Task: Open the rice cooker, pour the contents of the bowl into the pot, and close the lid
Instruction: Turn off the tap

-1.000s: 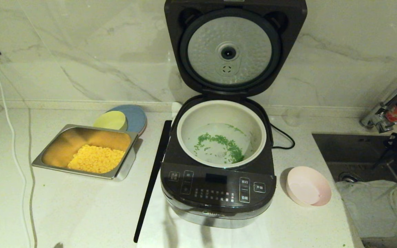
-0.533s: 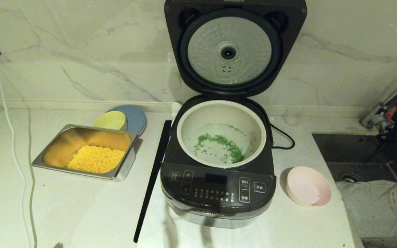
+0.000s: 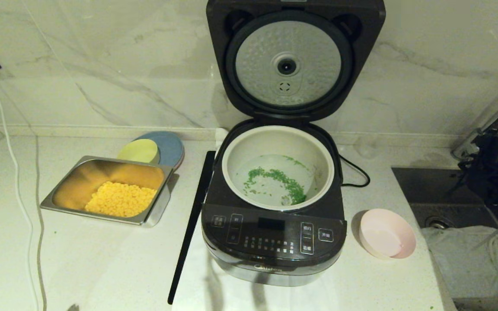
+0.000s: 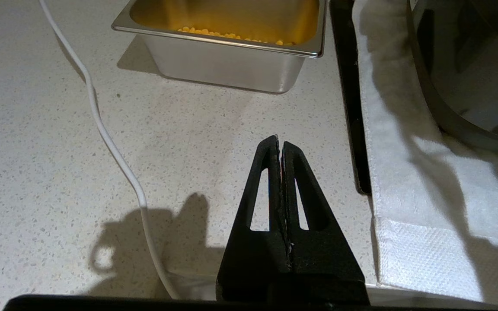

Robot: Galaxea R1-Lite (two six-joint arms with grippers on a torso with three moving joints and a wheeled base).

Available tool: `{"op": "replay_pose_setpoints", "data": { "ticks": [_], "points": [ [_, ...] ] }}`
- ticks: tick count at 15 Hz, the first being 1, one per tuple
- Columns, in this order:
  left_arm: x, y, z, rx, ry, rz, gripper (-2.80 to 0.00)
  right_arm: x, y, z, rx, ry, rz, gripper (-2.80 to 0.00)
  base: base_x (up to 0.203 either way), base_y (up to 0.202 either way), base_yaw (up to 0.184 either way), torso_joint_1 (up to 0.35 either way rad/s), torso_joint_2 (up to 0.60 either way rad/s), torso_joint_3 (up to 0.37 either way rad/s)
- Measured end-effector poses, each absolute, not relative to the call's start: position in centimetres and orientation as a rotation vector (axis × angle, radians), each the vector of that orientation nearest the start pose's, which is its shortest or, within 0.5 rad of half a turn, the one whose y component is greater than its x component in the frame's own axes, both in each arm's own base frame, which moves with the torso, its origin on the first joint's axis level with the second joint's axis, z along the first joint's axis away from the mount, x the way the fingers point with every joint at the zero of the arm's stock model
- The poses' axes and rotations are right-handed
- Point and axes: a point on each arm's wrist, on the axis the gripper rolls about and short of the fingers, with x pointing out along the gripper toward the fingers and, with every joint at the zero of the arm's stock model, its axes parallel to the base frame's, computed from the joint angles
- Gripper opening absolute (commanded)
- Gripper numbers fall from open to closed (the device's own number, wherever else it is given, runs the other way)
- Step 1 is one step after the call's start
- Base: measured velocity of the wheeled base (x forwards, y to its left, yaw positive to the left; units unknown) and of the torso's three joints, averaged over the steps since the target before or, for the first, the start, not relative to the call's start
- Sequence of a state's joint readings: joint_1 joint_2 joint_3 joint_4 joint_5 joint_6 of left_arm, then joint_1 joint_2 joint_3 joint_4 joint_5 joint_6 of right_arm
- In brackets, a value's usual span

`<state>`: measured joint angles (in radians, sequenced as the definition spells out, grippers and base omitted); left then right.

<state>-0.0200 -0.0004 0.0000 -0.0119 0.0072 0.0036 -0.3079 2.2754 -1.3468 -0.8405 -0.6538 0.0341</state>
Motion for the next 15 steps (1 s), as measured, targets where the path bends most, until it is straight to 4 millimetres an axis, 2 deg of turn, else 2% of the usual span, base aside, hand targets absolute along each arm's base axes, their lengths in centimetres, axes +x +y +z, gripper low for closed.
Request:
{"op": "replay_pose_setpoints", "data": {
  "ticks": [8, 15],
  "points": [
    [-2.3, 0.1, 7.7, 0.003, -0.012, -0.013, -2.8, 44.7, -15.5, 13.2, -0.009, 0.044, -0.98, -2.8, 0.0, 0.0, 0.0, 0.0, 0.0, 0.0],
    [-2.3, 0.1, 7.7, 0.003, -0.012, -0.013, -2.8, 46.1, -16.0, 13.0, -0.02, 0.041, -0.986, -2.8, 0.0, 0.0, 0.0, 0.0, 0.0, 0.0]
  ]
}}
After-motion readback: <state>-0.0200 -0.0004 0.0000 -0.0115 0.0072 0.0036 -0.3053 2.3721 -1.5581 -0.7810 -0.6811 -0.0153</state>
